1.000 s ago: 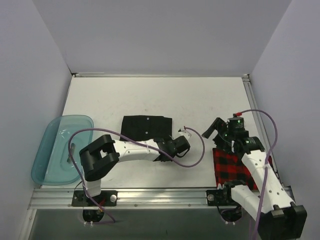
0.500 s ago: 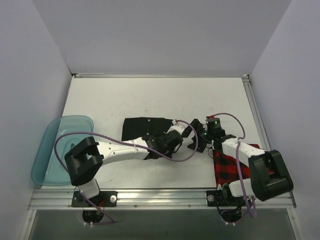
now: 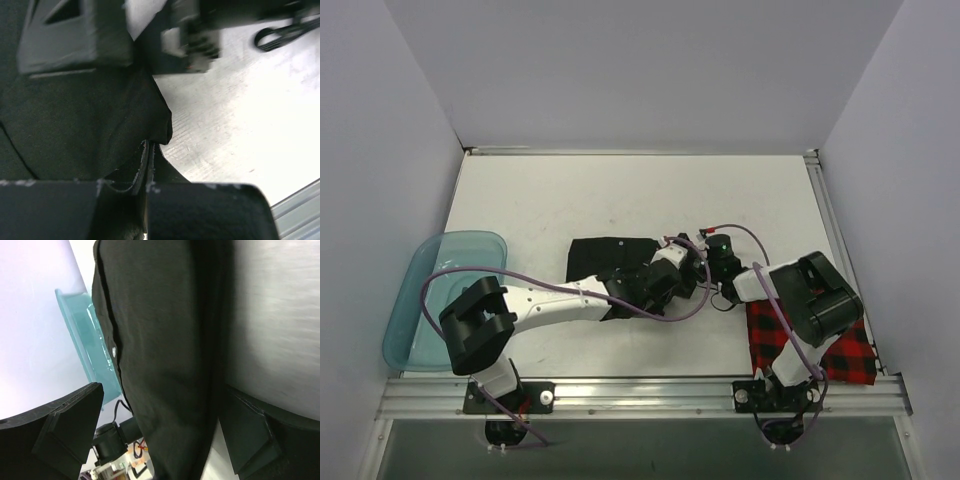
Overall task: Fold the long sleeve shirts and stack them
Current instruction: Neatly place the folded shirt to the corner
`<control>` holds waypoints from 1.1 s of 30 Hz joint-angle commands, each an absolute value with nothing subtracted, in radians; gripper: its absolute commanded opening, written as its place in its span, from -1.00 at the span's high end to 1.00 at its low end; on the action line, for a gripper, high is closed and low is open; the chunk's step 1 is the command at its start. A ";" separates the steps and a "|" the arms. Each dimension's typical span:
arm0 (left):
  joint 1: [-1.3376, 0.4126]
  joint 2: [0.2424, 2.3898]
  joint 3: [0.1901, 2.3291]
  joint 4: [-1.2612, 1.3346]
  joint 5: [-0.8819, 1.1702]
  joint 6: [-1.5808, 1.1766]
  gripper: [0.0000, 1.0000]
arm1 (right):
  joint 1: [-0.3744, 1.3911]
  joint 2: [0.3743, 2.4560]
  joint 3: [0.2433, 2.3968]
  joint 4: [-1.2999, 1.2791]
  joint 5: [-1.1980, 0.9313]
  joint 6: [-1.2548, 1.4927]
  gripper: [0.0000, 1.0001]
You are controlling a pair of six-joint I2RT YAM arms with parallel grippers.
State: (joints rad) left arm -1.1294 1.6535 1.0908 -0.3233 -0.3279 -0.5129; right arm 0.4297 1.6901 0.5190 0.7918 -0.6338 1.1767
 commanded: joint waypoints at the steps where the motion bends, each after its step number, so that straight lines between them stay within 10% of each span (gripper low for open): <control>1: -1.126 1.589 1.088 -0.258 -0.318 -0.541 1.00 | 0.468 1.768 0.537 0.733 -0.584 1.152 -1.00; 12: -1.127 1.571 1.035 -0.198 -0.259 -0.575 1.00 | 0.502 1.879 0.598 0.815 -0.621 1.140 -0.62; 20: -1.124 1.542 1.032 -0.173 -0.215 -0.612 0.96 | 0.512 1.853 0.612 0.808 -0.635 1.063 0.47; 26: -1.077 1.425 1.038 -0.259 -0.189 -0.663 0.15 | 0.503 1.724 0.658 0.533 -0.604 0.910 0.99; 33: -0.885 1.203 1.071 -0.521 -0.146 -0.611 -0.58 | 0.425 1.507 0.843 -0.020 -0.514 0.588 1.00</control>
State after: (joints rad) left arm -0.9703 1.3064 1.0279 -0.3782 -0.1738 -0.6369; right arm 0.4706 1.6192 0.7536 0.3035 -0.5709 0.7746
